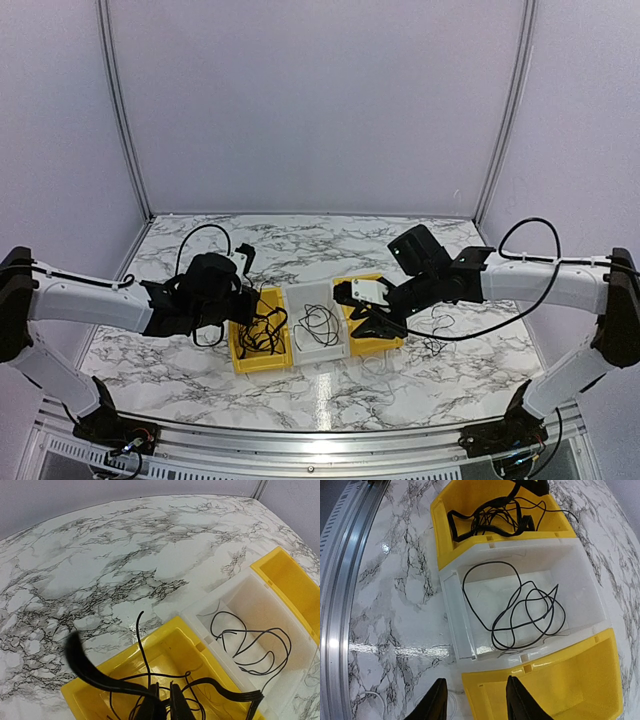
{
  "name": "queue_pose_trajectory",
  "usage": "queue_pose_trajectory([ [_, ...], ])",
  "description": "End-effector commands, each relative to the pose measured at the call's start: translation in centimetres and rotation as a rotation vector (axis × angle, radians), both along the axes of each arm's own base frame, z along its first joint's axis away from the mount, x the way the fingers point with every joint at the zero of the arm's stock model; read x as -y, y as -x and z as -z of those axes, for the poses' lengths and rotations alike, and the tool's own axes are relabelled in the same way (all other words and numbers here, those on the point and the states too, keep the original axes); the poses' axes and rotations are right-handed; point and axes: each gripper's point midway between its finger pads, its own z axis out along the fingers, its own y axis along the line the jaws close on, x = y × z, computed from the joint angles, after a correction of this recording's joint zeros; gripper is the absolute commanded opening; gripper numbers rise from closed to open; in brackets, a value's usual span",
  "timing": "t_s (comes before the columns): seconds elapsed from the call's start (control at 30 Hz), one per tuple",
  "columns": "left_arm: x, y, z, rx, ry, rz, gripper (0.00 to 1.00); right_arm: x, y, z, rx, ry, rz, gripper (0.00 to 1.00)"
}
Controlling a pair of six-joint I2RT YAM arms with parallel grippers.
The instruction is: Untangle the cables
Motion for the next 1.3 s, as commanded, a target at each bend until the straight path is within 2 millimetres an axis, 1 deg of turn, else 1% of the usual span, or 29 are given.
queue_pose_trajectory([
  [0.0,0.6,0.0,-1.5,-0.001,-0.002,0.015,0.13,-0.7,-0.3,-0.9,0.018,0.004,-0.012,0.4],
  [0.1,0.2,0.3,-2.0,-0.018,-0.017,0.01,0.24,-1.0,-0.3,-1.1,0.02,0.005,-0.018,0.4],
  [0.23,-0.7,0.8,-3.2,-0.012,-0.011,-0.001,0.33,-1.6,-0.8,-1.2,0.031,0.011,-0.022,0.4],
  [0.33,-1.5,1.0,-5.0,0.024,0.009,-0.015,0.35,-3.0,-1.1,-1.6,0.032,0.004,-0.029,0.4],
  [0.37,-1.8,1.1,-5.3,0.031,0.015,-0.019,0.35,-3.7,-1.2,-1.7,0.03,0.002,-0.036,0.41],
  [0.4,-1.9,1.1,-5.6,0.04,0.024,-0.021,0.31,-4.3,-1.1,-1.7,0.028,0.001,-0.046,0.42],
  [0.47,-2.1,1.2,-5.6,0.049,0.035,-0.023,0.23,-5.9,-1.2,-1.6,0.027,0.001,-0.055,0.45],
  [0.57,-2.6,1.3,-5.5,0.046,0.045,-0.039,0.23,-8.3,-1.5,-0.9,0.0,0.014,-0.062,0.49],
  [0.63,-2.9,1.6,-5.3,0.044,0.06,-0.046,0.22,-9.8,-1.8,-0.3,-0.026,0.02,-0.067,0.53],
  [0.73,-3.4,1.8,-5.1,0.049,0.089,-0.058,0.2,-11.6,-2.5,0.5,-0.045,0.02,-0.059,0.55],
  [0.83,-4.0,1.9,-4.9,0.05,0.098,-0.078,0.19,-13.2,-3.2,1.1,-0.062,0.016,-0.058,0.55],
  [0.97,-5.1,2.1,-5.5,0.071,0.118,-0.108,0.21,-14.6,-3.4,1.3,-0.073,0.005,-0.066,0.52],
  [1.07,-6.2,2.5,-6.4,0.101,0.136,-0.132,0.22,-15.6,-3.6,1.4,-0.059,-0.003,-0.059,0.49],
  [1.13,-7.0,2.6,-6.7,0.113,0.136,-0.151,0.23,-16.2,-3.9,1.8,-0.056,0.003,-0.05,0.47],
  [1.27,-8.4,3.1,-7.3,0.138,0.151,-0.187,0.23,-17.4,-4.5,3.0,-0.056,0.032,-0.03,0.39],
])
